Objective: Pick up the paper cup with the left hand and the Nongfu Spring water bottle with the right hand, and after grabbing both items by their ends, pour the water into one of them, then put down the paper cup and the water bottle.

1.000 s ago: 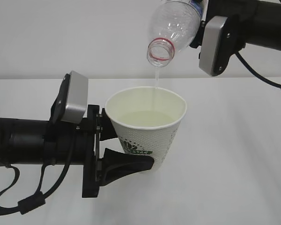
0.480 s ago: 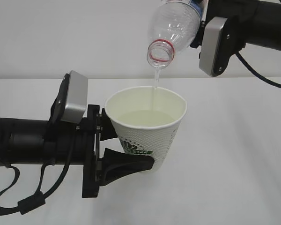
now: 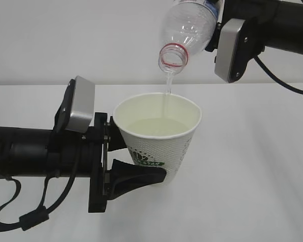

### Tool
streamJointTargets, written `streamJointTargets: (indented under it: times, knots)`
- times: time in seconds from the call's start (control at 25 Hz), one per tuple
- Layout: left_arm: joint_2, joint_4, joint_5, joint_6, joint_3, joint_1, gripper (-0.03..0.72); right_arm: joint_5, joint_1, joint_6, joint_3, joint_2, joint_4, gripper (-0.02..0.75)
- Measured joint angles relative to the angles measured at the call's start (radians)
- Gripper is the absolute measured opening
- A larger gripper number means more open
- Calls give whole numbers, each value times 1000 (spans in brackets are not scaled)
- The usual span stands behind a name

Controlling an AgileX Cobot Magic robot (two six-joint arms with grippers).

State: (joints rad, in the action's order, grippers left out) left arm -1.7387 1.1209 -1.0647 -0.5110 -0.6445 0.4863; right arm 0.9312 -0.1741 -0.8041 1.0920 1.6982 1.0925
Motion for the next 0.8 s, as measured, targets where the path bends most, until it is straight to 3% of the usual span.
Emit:
streamJointTargets:
  times: [0.8]
  knots:
    - [0,0,-2,0,0,0,492,0,0,-11,0,0,0,449]
